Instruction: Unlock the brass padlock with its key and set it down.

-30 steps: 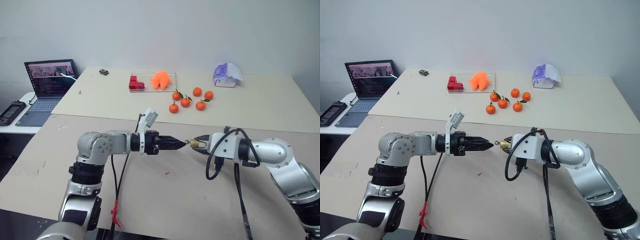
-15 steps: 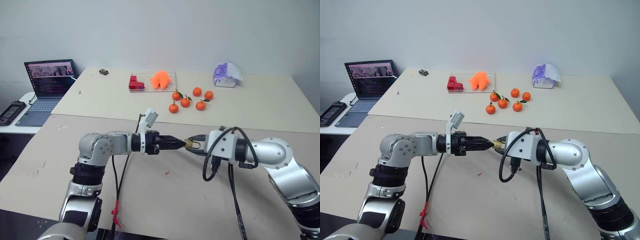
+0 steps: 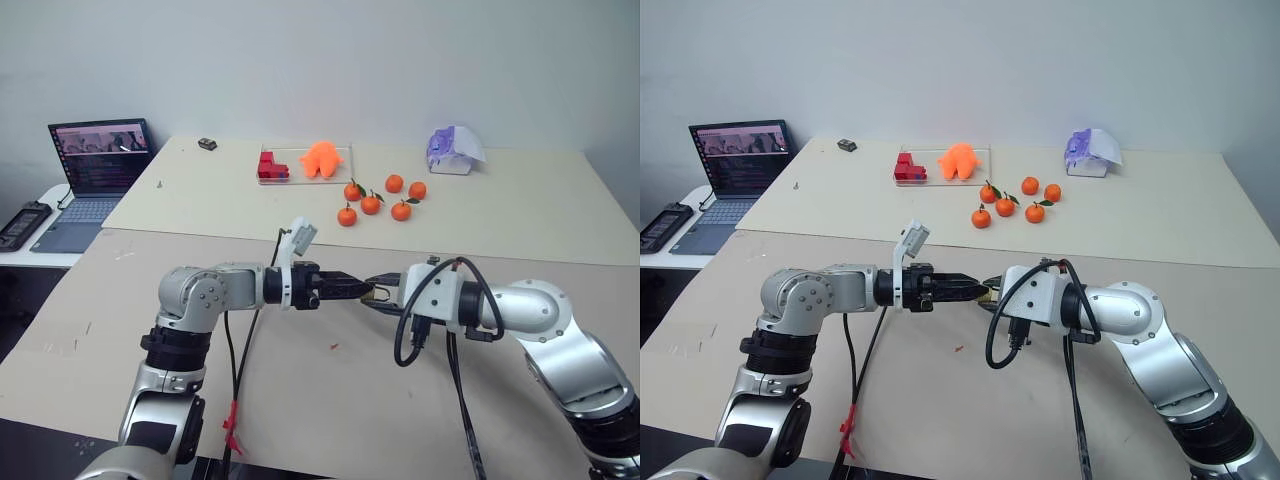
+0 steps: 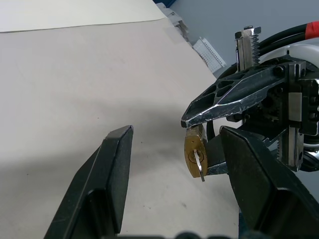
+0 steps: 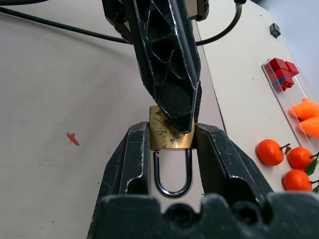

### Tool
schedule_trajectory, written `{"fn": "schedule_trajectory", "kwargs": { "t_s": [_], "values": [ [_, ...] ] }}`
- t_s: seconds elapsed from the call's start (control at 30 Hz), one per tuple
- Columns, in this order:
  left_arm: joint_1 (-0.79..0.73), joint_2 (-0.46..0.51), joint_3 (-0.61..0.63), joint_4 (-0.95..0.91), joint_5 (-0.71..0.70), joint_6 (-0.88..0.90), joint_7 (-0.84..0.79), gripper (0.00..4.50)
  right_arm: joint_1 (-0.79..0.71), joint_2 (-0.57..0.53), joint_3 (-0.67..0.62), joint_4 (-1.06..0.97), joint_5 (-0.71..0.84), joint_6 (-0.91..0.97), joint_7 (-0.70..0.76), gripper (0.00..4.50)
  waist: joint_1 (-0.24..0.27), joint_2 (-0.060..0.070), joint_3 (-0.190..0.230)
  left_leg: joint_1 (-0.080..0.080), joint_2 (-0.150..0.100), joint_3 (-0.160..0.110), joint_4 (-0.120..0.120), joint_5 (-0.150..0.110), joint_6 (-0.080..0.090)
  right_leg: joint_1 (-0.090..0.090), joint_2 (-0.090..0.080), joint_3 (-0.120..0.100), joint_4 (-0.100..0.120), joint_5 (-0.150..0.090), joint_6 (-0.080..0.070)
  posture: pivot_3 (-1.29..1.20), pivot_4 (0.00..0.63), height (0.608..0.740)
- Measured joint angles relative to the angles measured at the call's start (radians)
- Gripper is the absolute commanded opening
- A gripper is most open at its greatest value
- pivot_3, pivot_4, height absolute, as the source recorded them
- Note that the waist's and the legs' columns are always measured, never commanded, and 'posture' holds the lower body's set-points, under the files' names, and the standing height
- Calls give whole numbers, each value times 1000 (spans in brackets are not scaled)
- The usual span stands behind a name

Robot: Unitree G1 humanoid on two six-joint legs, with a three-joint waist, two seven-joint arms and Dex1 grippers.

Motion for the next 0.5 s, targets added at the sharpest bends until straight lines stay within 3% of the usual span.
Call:
{"fn": "schedule_trajectory", "kwargs": {
  "t_s": [0.13, 0.27, 0.3, 0.5],
  "values": [
    [0, 0, 0, 0, 0, 0, 1, 1882, -4, -2, 0, 1, -3, 0, 0, 912, 0, 0, 0, 0, 0, 0, 0, 0, 0, 0, 0, 0, 0, 0, 0, 0, 150, 723],
    [-1, -3, 0, -2, -15, -1, -3, 301, -10, -3, 0, 14, -6, 0, 1, 912, 0, 0, 0, 0, 0, 0, 0, 0, 0, 0, 0, 0, 0, 0, 0, 0, 150, 723],
    [-1, -4, 1, -2, -17, -2, -2, 78, -11, -3, 1, 15, -8, 0, 1, 912, 0, 0, 0, 0, 0, 0, 0, 0, 0, 0, 0, 0, 0, 0, 0, 0, 150, 723],
    [-1, -6, 7, -2, -22, -4, 5, 78, -24, -3, 5, 20, -14, 0, 3, 912, 0, 0, 0, 0, 0, 0, 0, 0, 0, 0, 0, 0, 0, 0, 0, 0, 150, 723]
  ]
}}
